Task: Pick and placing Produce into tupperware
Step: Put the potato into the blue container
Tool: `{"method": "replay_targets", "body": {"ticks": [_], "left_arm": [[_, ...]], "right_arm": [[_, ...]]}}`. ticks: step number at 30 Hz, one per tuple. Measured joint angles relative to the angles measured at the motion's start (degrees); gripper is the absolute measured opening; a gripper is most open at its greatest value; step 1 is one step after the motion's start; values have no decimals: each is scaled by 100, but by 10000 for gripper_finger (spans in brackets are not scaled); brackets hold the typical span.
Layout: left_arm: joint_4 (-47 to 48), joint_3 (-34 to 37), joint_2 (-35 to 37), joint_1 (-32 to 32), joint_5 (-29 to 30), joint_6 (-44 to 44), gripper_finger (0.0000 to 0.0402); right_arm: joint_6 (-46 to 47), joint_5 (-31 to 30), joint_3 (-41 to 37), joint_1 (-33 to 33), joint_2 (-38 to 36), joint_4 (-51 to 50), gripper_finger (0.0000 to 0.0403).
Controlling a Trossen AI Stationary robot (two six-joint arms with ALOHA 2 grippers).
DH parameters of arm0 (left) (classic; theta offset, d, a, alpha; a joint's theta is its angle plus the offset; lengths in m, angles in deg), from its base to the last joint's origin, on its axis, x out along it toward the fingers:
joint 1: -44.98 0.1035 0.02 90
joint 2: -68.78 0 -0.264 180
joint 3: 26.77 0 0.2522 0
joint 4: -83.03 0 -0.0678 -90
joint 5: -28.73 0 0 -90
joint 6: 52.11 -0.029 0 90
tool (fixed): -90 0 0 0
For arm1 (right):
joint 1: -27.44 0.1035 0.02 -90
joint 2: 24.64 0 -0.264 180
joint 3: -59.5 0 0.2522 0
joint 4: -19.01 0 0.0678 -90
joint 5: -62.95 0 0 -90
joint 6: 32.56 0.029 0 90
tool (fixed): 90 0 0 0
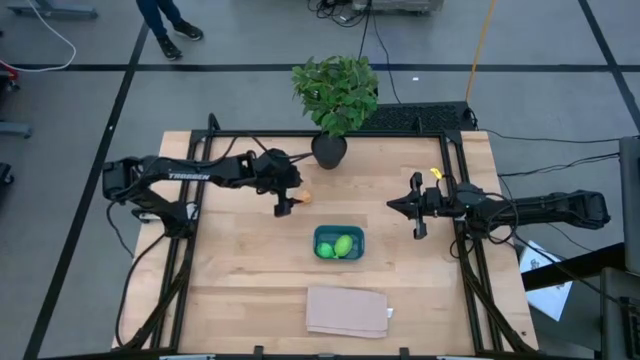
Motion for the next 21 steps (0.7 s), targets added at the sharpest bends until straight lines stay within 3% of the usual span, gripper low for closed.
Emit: {"method": "replay_targets", "body": {"ticks": [5,21], "left_arm": [[-44,15,-378,2,185,29,365],[-688,4,-1441,-4,342,-335,367]], "right_arm": [[0,4,-2,-2,20,4,0],[1,22,-1,2,101,-3,0]]}}
